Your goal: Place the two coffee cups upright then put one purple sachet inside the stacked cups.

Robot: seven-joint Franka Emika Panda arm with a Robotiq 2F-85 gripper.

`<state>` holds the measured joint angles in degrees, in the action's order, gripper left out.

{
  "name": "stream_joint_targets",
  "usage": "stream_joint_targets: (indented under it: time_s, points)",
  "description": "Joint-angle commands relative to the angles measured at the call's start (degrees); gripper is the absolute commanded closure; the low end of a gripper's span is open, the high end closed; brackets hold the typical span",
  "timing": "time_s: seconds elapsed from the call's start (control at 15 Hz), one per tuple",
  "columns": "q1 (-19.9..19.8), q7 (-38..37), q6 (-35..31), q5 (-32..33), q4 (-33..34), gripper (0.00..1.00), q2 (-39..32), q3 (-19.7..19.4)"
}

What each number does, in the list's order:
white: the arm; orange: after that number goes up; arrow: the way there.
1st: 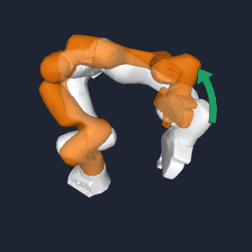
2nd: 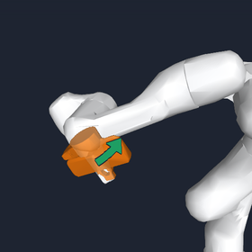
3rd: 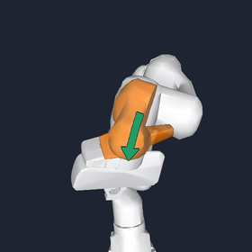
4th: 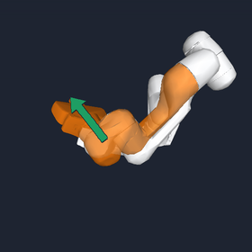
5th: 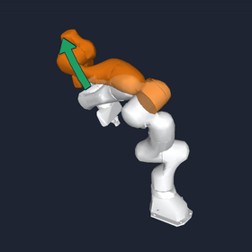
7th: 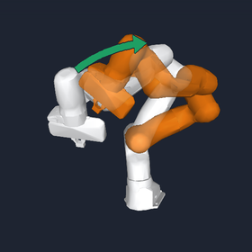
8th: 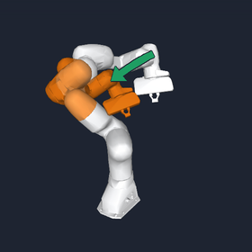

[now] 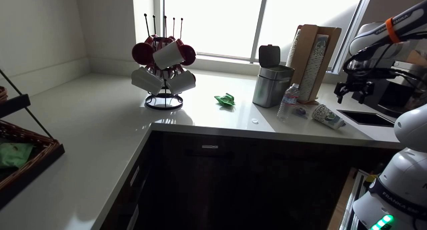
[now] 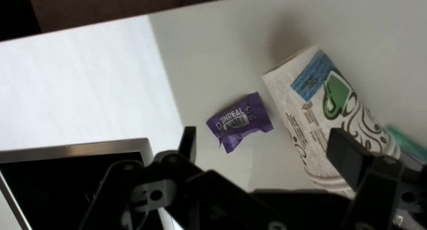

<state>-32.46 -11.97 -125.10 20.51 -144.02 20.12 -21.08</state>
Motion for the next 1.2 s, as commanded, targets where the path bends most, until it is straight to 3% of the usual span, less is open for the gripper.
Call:
stream_joint_targets:
  time_s: [0.0,0.53,1.13]
  points:
    - [0.66,-8.32,1.87,-5.49,4.59,0.00,-4.51,0.73]
    - [5.34,-17.67,0.22,-13.84,13.27,0.00,-15.44,1.07]
    - [8.86,-16.34,5.27,-18.19,20.14,0.00,-24.63,0.35]
